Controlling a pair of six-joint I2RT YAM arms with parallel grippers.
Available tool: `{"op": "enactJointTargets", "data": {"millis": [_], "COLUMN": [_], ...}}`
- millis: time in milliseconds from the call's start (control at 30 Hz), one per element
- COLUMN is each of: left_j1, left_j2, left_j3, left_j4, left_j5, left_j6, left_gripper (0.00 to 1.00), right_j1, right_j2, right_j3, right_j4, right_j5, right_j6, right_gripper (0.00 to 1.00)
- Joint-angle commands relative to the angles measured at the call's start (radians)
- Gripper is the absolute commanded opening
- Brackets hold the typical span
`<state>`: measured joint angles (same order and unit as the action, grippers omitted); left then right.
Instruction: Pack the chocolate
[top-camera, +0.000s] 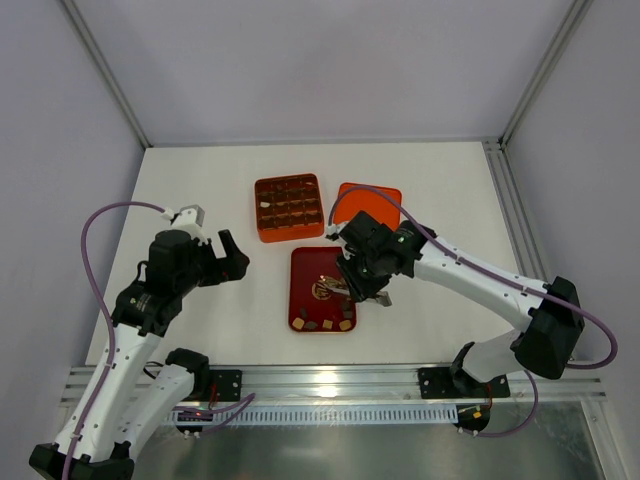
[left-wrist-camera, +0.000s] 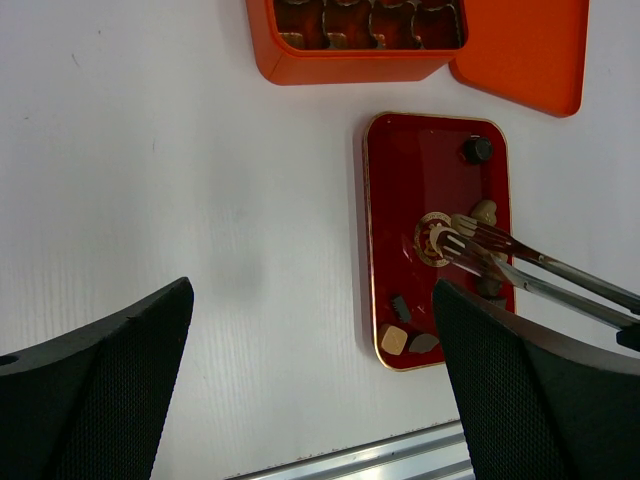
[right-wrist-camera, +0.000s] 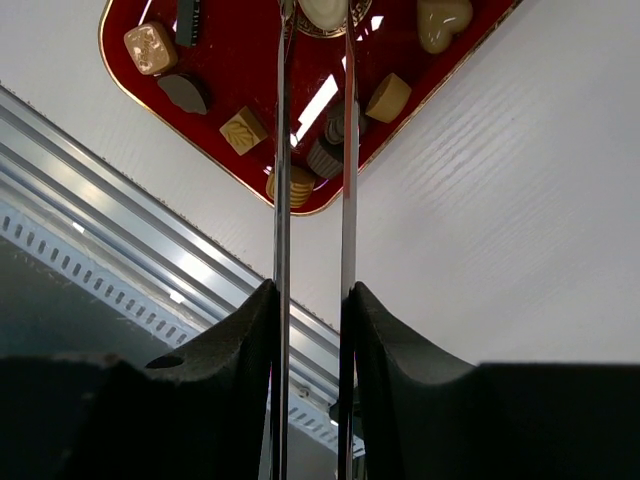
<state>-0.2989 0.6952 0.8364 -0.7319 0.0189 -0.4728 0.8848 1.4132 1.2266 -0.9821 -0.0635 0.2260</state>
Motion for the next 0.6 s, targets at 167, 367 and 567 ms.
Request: {"op": "enactJointTargets", "data": {"millis": [167,367,567], "left_j1": [-0.002,-0.002,-0.003], "left_j2": [-0.011,-0.013,-0.013], "left_j3": [-0.002,-0.002,-0.002], "left_j4": [0.023,0.022,0.023], "left_j5": [-0.011,-0.011,-0.011], "left_j6": [-0.01,-0.01,-0.01], "left_gripper": [1.0,1.0,1.0], "right_j1": [-0.006,-0.006,-0.006], "right_j2": [0.026,0.035,0.039], "right_j3": [0.04,0.031,0.027], "right_j4": [0.057,0.062,0.06], "right_j5": [-0.024,-0.025,-0.025], "right_j6": [0.012,0.004,0.001], "right_gripper": [0.36,0.36,0.38]}}
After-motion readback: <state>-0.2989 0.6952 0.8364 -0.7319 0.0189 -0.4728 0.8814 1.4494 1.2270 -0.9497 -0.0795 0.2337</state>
